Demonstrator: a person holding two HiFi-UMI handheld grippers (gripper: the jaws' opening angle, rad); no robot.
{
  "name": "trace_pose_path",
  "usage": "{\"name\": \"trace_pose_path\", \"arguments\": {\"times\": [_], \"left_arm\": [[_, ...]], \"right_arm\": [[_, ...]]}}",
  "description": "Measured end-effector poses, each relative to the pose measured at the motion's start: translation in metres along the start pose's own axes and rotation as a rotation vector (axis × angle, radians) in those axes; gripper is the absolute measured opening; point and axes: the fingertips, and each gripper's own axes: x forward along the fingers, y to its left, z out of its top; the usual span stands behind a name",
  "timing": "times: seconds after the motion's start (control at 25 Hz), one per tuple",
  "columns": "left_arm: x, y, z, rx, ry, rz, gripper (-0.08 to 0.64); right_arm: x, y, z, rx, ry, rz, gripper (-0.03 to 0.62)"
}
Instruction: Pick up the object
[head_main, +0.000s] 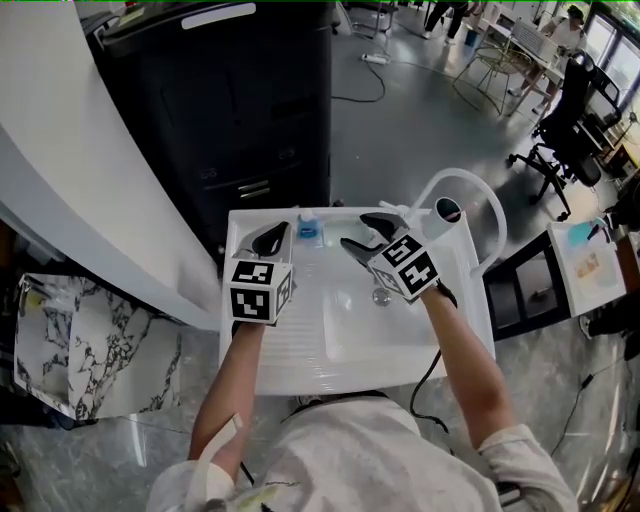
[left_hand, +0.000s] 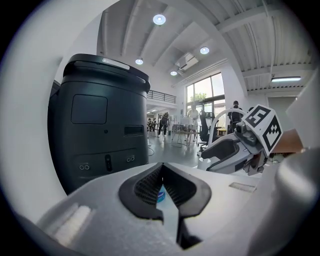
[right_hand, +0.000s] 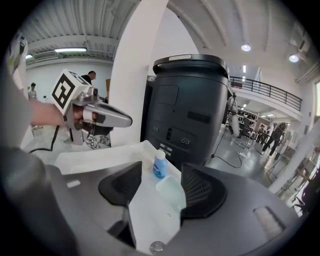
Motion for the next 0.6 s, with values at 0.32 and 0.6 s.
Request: {"name": "trace_pose_path", "arguments": {"times": [0.32,0.6], "left_arm": [[0.011,0.004,-0.006,-0.010,0.014,0.032,0.002],[0.021,0.006,-0.009,-0.016,0.023,0.066,0.002]], "right_arm": [[0.023,-0.001,-0.025,-0.112,0.092,0.079,0.253],[0.040,-0.003,-0.043,-0.170,0.141,0.149,0.253]]}}
